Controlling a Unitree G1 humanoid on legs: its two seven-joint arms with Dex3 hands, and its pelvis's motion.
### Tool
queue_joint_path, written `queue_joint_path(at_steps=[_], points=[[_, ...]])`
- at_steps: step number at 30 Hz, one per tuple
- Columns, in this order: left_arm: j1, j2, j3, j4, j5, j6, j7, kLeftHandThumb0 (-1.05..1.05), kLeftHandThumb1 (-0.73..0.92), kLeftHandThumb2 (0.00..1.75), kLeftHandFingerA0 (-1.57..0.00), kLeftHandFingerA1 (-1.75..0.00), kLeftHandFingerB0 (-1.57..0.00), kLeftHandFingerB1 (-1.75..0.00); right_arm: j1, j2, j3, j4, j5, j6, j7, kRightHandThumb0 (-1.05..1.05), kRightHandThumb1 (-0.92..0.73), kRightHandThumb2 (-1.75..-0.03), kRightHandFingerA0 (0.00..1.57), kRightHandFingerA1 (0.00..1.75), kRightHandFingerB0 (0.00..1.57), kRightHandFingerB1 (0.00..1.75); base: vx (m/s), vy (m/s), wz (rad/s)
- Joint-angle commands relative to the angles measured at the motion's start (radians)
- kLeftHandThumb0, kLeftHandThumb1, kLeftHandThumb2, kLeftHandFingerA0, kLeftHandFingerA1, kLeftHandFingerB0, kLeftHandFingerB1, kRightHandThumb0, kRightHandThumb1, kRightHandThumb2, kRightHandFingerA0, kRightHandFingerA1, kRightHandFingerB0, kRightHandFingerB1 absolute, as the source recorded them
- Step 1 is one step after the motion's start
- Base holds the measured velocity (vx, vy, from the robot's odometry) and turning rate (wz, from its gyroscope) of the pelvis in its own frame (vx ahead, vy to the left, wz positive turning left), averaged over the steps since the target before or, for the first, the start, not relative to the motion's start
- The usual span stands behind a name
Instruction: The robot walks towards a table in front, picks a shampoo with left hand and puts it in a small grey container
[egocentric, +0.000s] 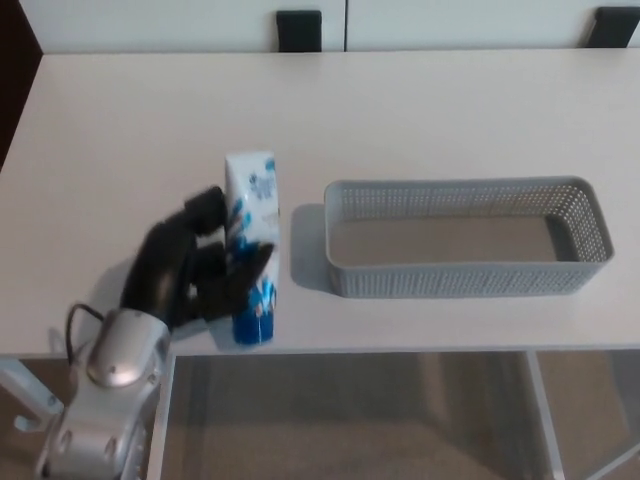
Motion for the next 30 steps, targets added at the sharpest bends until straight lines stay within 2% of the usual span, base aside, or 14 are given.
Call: queue_joint_path(at_steps=[1, 4, 7, 8, 10, 11, 12, 19, 22, 23, 24, 25, 27, 30], points=[[-0.083, 0.046, 0.039, -0.134, -0.027, 0.005, -0.036, -0.13, 0.79, 0.96, -1.00, -1.62, -0.68, -1.44, 0.000, -0.019, -0.012, 0.003, 0.008, -0.004, 0.012, -0.27, -0.69, -0.60, 0.66, 0.44, 0.50, 0.38, 0.00, 0.000, 0.00], [-0.190, 0.122, 0.011, -0.213, 0.058, 0.028, -0.058, -0.06, 0.78, 0.85, -1.06, -1.52, -0.75, -1.26, -0.007, -0.024, -0.001, 0.001, -0.008, -0.010, 0.007, -0.28, -0.69, -0.60, 0.63, 0.43, 0.49, 0.37, 0.00, 0.000, 0.00], [-0.270, 0.182, -0.057, -0.232, 0.126, 0.043, -0.087, 0.02, 0.80, 0.75, -0.96, -1.44, -0.78, -1.16, 0.004, -0.025, 0.012, 0.000, -0.019, -0.010, 0.000, -0.28, -0.71, -0.61, 0.63, 0.44, 0.48, 0.37, 0.00, 0.000, 0.00], [-0.286, 0.200, -0.076, -0.219, 0.151, 0.026, -0.088, 0.04, 0.80, 0.70, -0.92, -1.10, -0.80, -1.02, 0.003, -0.024, 0.010, 0.001, -0.014, -0.009, 0.003, -0.27, -0.71, -0.61, 0.63, 0.44, 0.49, 0.37, 0.00, 0.000, 0.00], [-0.316, 0.223, -0.106, -0.192, 0.180, 0.004, -0.089, 0.04, 0.78, 0.70, -0.88, -1.09, -0.80, -1.01, 0.003, -0.023, 0.006, 0.002, -0.008, -0.006, 0.009, -0.27, -0.72, -0.61, 0.62, 0.43, 0.49, 0.37, 0.00, 0.000, 0.00], [-0.373, 0.228, -0.150, -0.137, 0.220, -0.016, -0.085, -0.06, 0.79, 0.70, -0.74, -1.42, -0.74, -1.15, 0.006, -0.026, 0.010, -0.005, -0.009, -0.009, 0.016, -0.28, -0.71, -0.61, 0.59, 0.42, 0.47, 0.37, 0.00, 0.000, 0.00], [-0.392, 0.230, -0.165, -0.121, 0.228, -0.018, -0.085, -0.10, 0.77, 0.66, -0.77, -1.52, -0.73, -1.21, 0.005, -0.026, 0.011, -0.005, -0.009, -0.009, 0.016, -0.28, -0.71, -0.61, 0.60, 0.43, 0.48, 0.37, 0.00, 0.000, 0.00], [-0.546, 0.179, -0.310, 0.008, 0.312, 0.045, -0.087, -0.16, 0.78, 0.71, -0.85, -1.47, -0.78, -1.20, 0.008, -0.024, 0.007, 0.005, -0.004, -0.012, 0.020, -0.29, -0.70, -0.61, 0.60, 0.42, 0.50, 0.38, 0.00, 0.000, 0.00], [-0.618, 0.120, -0.391, 0.084, 0.372, 0.058, -0.072, -0.18, 0.78, 0.69, -0.80, -1.58, -0.74, -1.29, 0.010, -0.023, 0.024, 0.004, -0.021, -0.005, 0.005, -0.29, -0.72, -0.61, 0.58, 0.41, 0.48, 0.37, 0.00, 0.000, 0.00], [-0.640, 0.107, -0.416, 0.111, 0.395, 0.052, -0.065, -0.17, 0.77, 0.64, -0.76, -1.63, -0.74, -1.16, 0.006, -0.024, 0.019, 0.006, -0.015, -0.006, 0.011, -0.28, -0.72, -0.61, 0.60, 0.43, 0.48, 0.37, 0.00, 0.000, 0.00], [-0.672, 0.077, -0.466, 0.163, 0.438, 0.044, -0.051, -0.15, 0.77, 0.62, -0.74, -1.66, -0.71, -1.24, 0.008, -0.022, 0.014, 0.008, -0.007, -0.008, 0.019, -0.29, -0.71, -0.61, 0.61, 0.43, 0.48, 0.37, 0.00, 0.000, 0.00], [-0.680, 0.064, -0.479, 0.188, 0.440, 0.035, -0.048, -0.14, 0.73, 0.64, -0.88, -1.66, -0.70, -1.41, 0.014, -0.021, 0.016, 0.007, -0.009, -0.010, 0.019, -0.29, -0.71, -0.61, 0.60, 0.43, 0.48, 0.37, 0.00, 0.000, 0.00], [-0.701, 0.039, -0.503, 0.245, 0.447, 0.013, -0.039, -0.14, 0.75, 0.69, -0.74, -1.70, -0.69, -1.43, 0.018, -0.024, 0.024, 0.005, -0.017, -0.011, 0.018, -0.30, -0.71, -0.61, 0.60, 0.43, 0.48, 0.37, 0.00, 0.000, 0.00], [-0.747, -0.028, -0.539, 0.345, 0.457, 0.008, -0.034, -0.18, 0.78, 0.64, -0.76, -1.72, -0.64, -1.42, 0.020, -0.025, 0.024, 0.007, -0.015, -0.013, 0.021, -0.28, -0.72, -0.61, 0.60, 0.43, 0.48, 0.37, 0.00, 0.000, 0.00]])
